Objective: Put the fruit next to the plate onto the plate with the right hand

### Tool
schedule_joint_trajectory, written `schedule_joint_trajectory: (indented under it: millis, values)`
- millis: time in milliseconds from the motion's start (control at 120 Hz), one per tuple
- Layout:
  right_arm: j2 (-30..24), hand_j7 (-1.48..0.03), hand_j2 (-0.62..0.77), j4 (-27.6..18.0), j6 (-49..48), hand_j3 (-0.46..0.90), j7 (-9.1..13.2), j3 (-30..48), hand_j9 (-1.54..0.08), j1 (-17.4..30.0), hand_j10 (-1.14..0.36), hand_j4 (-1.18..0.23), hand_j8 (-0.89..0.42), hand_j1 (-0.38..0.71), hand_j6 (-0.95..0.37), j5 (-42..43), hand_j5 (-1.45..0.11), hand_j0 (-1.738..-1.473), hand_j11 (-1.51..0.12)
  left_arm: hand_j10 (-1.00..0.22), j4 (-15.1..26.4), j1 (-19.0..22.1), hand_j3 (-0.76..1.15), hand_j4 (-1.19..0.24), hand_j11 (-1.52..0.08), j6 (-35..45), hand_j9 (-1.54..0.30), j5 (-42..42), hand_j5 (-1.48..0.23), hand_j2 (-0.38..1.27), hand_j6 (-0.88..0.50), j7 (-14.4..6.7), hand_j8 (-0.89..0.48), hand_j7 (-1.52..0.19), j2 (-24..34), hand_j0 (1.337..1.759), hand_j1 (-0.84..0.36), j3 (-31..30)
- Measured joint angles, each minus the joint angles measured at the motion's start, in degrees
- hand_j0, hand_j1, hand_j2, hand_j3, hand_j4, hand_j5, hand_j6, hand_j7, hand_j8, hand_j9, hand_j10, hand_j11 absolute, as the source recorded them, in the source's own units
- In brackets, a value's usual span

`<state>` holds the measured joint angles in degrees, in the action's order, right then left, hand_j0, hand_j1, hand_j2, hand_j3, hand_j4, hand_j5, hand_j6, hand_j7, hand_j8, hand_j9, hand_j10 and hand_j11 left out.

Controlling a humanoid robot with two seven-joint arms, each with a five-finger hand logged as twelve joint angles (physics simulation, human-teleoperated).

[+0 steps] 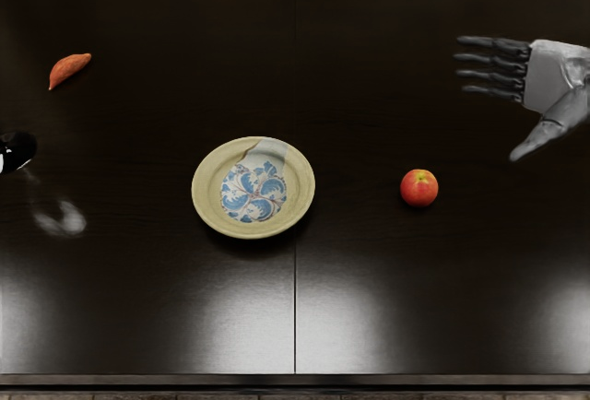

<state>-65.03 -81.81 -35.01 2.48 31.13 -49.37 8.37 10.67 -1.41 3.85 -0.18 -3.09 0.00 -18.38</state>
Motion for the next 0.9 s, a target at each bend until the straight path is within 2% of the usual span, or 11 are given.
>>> schedule_joint_trajectory:
  millis: [92, 175, 217, 267, 367, 392, 483, 558, 683, 900]
  values:
    - [0.84, -0.05, -0.01, -0.74, 0.0, 0.0, 0.57, -0.12, -0.05, -0.25, -0.04, -0.04, -0.04, -0.3, -0.04, 1.48, -0.05, -1.658, -0.05, -0.23, 0.0, 0.0, 0.0, -0.23, -0.3, 0.0, -0.3, -0.01, -0.3, 0.05, -0.23, 0.0, -0.23, -0.3, 0.0, 1.658, 0.07, 0.0]
    - [1.84, -0.05, -0.01, -0.77, 0.0, 0.0, 7.15, -0.33, -0.05, -0.32, -0.04, -0.04, -0.04, -0.3, -0.04, 2.99, -0.05, -1.658, -0.05, -0.23, 0.0, 0.0, 0.0, -0.23, -0.3, -0.02, -0.3, 0.0, -0.3, 0.05, -0.23, 0.0, -0.23, -0.3, 0.0, 1.658, 0.07, 0.0]
    - [2.66, -0.05, -0.01, -0.83, 0.57, 0.0, 9.82, -0.25, -0.05, -0.57, -0.04, -0.04, -0.04, -0.3, -0.04, 6.55, -0.05, -1.658, -0.05, -0.23, -0.01, 0.0, 0.0, -0.23, -0.3, -0.02, -0.3, 0.01, -0.3, 0.05, -0.23, 0.01, -0.23, -0.3, 0.0, 1.658, 0.07, 0.02]
    - [4.3, -0.05, -0.01, -1.28, 3.97, 0.0, 11.89, -0.09, -0.05, -1.05, -0.04, -0.04, -0.04, -0.3, -0.04, 12.87, -0.05, -1.658, -0.05, -0.23, 0.0, 0.0, 0.0, -0.23, -0.3, -0.03, -0.3, 0.01, -0.3, 0.05, -0.23, 0.0, -0.23, -0.3, 0.0, 1.658, 0.07, 0.01]
    - [8.15, -0.05, -0.01, -4.64, 15.5, 0.0, 14.64, -0.17, -0.05, -1.49, -0.04, -0.04, -0.04, -0.31, -0.04, 25.56, -0.05, -1.658, -0.05, -0.23, -0.02, 0.0, 0.0, -0.23, -0.3, -0.02, -0.3, 0.01, -0.3, 0.05, -0.23, 0.0, -0.23, -0.3, 0.0, 1.658, 0.07, 0.0]
    - [9.37, -0.05, -0.01, -5.82, 19.34, 0.0, 16.37, -0.5, -0.05, -1.43, -0.04, -0.04, -0.04, -0.31, -0.04, 29.58, -0.05, -1.658, -0.05, -0.23, -0.02, 0.0, 0.0, -0.23, -0.3, -0.01, -0.3, 0.01, -0.3, 0.05, -0.23, 0.0, -0.23, -0.3, 0.0, 1.658, 0.07, -0.02]
    - [14.16, -0.07, -0.01, -8.41, 29.25, 0.0, 25.07, -1.95, -0.07, -1.26, -0.06, -0.06, -0.06, -0.29, -0.06, 40.99, -0.07, -1.658, -0.07, -0.23, -0.01, 0.0, 0.0, -0.23, -0.3, -0.02, -0.3, 0.01, -0.3, 0.05, -0.23, 0.0, -0.23, -0.3, 0.0, 1.658, 0.07, -0.02]
    - [16.6, -0.08, -0.01, -9.36, 33.02, 0.0, 28.89, -2.64, -0.09, -0.7, -0.07, -0.07, -0.07, -0.27, -0.07, 46.76, -0.09, -1.658, -0.09, -0.23, -0.01, 0.0, 0.0, -0.23, -0.3, -0.01, -0.3, 0.01, -0.3, 0.05, -0.23, 0.0, -0.23, -0.3, 0.0, 1.658, 0.07, -0.02]
    - [21.32, -0.11, -0.01, -10.31, 37.19, 0.0, 31.43, -3.49, -0.11, 1.04, -0.09, -0.09, -0.09, -0.25, -0.09, 56.77, -0.11, -1.658, -0.11, -0.23, -0.02, 0.0, 0.0, -0.23, -0.3, -0.01, -0.3, -0.01, -0.3, 0.05, -0.23, 0.01, -0.23, -0.3, 0.0, 1.658, 0.07, -0.01]
    - [25.59, -0.18, -0.03, -11.32, 38.88, 0.0, 32.38, -4.83, -0.18, 3.08, -0.14, -0.14, -0.14, -0.18, -0.15, 62.98, -0.18, -1.658, -0.18, -0.23, -0.01, 0.0, 0.0, -0.23, -0.3, -0.01, -0.3, 0.01, -0.3, 0.05, -0.23, 0.01, -0.23, -0.3, 0.0, 1.658, 0.07, 0.0]
